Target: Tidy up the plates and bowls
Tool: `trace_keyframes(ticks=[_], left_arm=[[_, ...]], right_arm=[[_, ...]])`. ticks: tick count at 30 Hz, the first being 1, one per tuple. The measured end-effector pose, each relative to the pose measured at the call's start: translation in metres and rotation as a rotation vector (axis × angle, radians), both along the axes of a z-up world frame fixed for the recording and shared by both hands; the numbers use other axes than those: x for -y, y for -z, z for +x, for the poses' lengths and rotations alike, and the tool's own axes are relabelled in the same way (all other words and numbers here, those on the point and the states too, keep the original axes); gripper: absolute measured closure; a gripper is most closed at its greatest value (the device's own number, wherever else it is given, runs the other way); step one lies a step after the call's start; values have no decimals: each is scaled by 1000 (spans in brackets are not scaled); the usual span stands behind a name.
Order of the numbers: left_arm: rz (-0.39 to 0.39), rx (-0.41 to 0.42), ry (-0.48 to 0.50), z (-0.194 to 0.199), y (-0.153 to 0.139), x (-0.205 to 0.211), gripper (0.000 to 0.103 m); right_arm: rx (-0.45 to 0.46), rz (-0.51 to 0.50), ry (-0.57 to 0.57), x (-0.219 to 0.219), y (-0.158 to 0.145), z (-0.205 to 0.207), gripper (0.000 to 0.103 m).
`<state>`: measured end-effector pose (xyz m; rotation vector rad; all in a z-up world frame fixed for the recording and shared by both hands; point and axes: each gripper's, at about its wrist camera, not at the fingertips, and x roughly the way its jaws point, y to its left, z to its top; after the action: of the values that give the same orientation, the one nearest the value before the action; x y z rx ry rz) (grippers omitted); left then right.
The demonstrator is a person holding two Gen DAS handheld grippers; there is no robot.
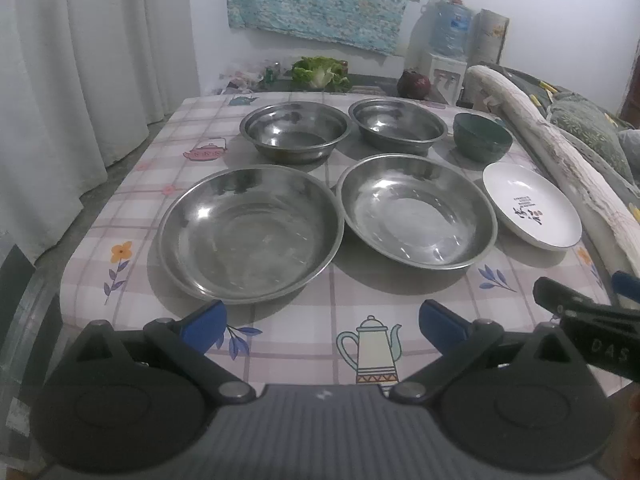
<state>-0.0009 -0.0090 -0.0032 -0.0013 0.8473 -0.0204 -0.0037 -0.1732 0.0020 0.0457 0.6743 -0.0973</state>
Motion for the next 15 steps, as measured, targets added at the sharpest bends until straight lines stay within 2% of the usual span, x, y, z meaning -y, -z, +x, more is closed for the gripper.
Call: trace_keyframes(ticks=[15], left_arm=[[-5, -9, 5, 2, 1, 1, 0]], right_arm=[[-9, 8, 10, 2, 0, 0, 1]])
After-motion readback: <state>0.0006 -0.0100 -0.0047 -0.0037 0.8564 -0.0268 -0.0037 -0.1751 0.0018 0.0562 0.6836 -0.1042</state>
